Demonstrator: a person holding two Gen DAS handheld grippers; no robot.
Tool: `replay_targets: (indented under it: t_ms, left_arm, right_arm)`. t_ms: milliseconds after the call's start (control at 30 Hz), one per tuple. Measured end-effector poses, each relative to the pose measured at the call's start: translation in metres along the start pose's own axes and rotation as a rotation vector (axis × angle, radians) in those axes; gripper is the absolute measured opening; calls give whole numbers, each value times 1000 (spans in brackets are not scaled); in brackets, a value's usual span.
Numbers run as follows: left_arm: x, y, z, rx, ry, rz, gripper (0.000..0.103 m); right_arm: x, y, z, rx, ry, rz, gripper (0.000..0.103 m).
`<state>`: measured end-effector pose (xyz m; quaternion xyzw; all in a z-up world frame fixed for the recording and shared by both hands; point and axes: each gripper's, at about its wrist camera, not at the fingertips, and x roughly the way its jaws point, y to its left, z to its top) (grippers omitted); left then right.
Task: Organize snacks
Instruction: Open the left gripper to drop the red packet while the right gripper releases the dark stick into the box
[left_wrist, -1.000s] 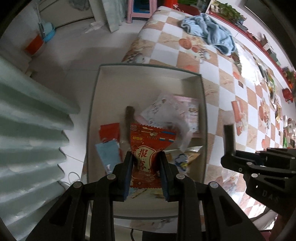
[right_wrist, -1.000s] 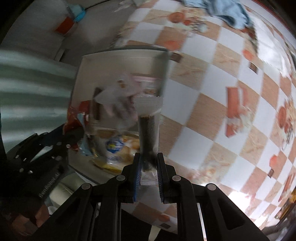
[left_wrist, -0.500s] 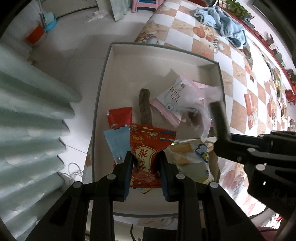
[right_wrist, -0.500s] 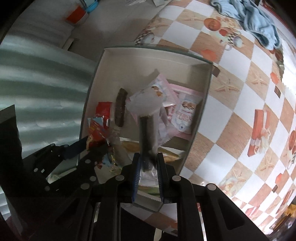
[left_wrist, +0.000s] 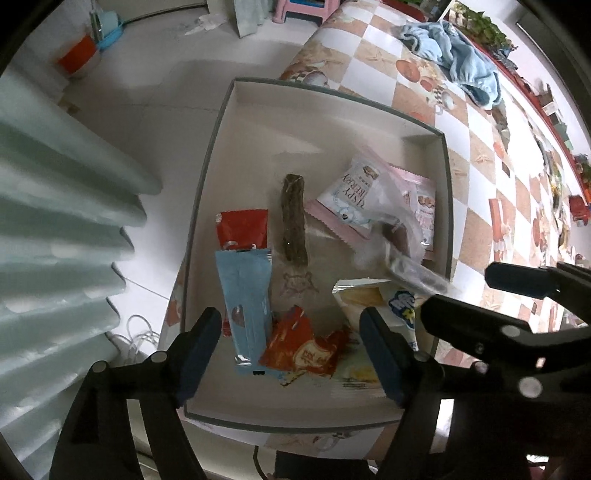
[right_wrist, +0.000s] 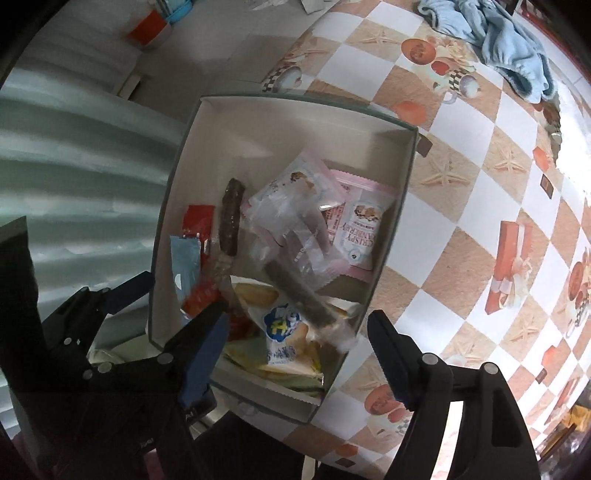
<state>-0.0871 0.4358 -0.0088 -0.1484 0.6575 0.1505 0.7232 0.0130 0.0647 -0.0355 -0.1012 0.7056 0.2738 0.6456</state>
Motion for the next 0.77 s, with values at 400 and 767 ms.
replay_targets:
  t_ms: [400, 767]
  left_arm:
    - [-2, -6, 0, 28, -4, 43, 90]
    - [-15, -12, -4, 57, -87, 125, 90]
  right_arm:
    - [-9, -17, -11, 62, -9, -15, 103]
    - [-19, -33, -24, 80, -23, -9, 103]
